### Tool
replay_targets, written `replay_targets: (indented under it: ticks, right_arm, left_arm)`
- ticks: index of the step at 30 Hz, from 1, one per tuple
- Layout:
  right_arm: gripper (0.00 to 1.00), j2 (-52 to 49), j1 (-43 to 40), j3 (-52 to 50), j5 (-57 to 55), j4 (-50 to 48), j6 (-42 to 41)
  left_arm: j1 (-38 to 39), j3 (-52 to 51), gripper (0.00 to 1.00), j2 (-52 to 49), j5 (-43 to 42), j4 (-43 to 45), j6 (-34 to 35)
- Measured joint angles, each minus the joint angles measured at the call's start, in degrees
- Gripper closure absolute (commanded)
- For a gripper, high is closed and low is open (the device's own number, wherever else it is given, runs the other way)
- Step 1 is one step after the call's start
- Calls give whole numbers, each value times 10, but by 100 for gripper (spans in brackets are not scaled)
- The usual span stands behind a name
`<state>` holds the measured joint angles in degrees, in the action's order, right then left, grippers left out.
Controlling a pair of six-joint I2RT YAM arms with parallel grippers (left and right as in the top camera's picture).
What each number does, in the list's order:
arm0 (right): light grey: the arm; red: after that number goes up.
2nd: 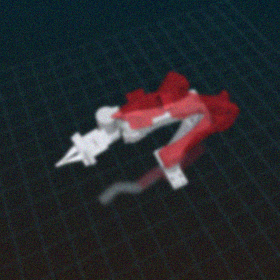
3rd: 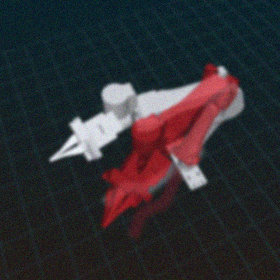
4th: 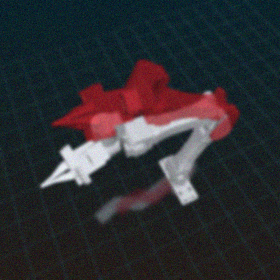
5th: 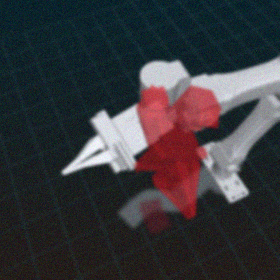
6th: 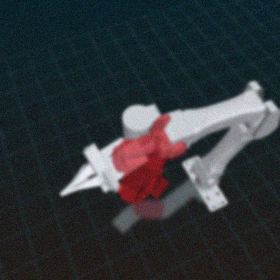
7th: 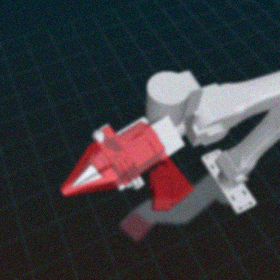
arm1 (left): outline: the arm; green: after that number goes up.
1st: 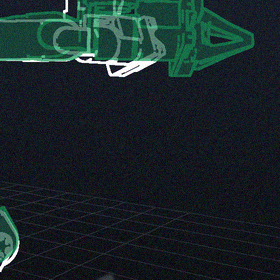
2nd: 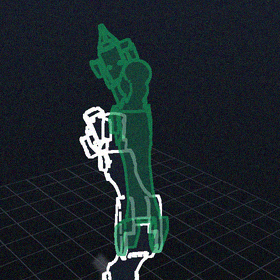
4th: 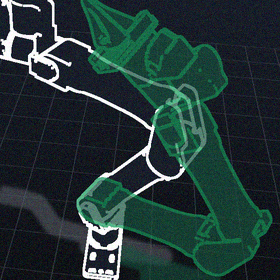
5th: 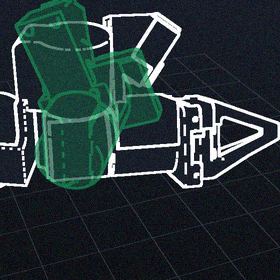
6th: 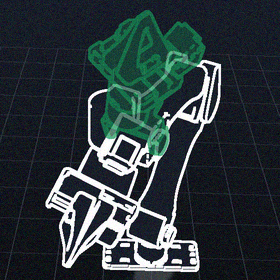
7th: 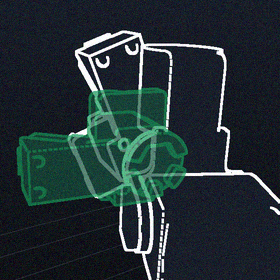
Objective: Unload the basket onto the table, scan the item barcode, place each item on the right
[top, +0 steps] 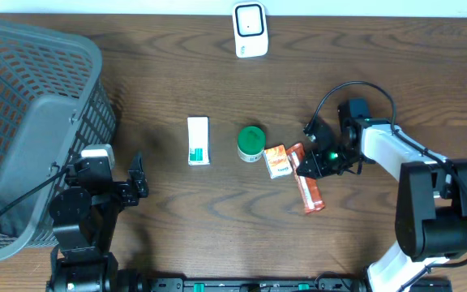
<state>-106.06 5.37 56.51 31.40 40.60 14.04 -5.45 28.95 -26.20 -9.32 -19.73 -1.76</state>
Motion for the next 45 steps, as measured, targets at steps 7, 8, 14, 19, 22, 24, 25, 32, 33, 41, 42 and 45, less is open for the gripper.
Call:
replay_targets:
  ticks: [7,8,14,19,22,24,25,32,33,41,42,45]
  right_arm:
    - [99,-4,0,-3,3,2,-2]
    - [99,-5,0,-3,3,5,-2]
    - [99,-14,0,9,21,52,-4]
    - [99,-13,0,45,60,124,-5]
    - [99,5,0,73,91,153,-10]
    - [99,31,0,88,118,161,-25]
    - [99,47,0,94,132,160,-34]
    - [99,153,0,105,226,121,-131]
    - [99,163,0,105,238,116,-146]
    - [99,203,0,105,348,92,-272]
    - [99,203,0,105,364,92,-282]
    - [99,203,0,105,410,90,-302]
  left_arm:
    - [0,0,12,0,0,0,0]
    - [0,0,12,0,0,0,0]
    - [0,0,12,0,0,0,0]
    - [0,0,12,0,0,0,0]
    - [0,0,12,0,0,0,0]
    - [0,0,12,0,0,0,0]
    - [0,0,12,0,0,0,0]
    - [0,0,12,0,0,0,0]
    - [0,0,12,0,0,0,0]
    - [0,0,12,0,0,0,0]
    - [0,0,12,0,0,-2,0]
    - [0,0,12,0,0,-12,0]
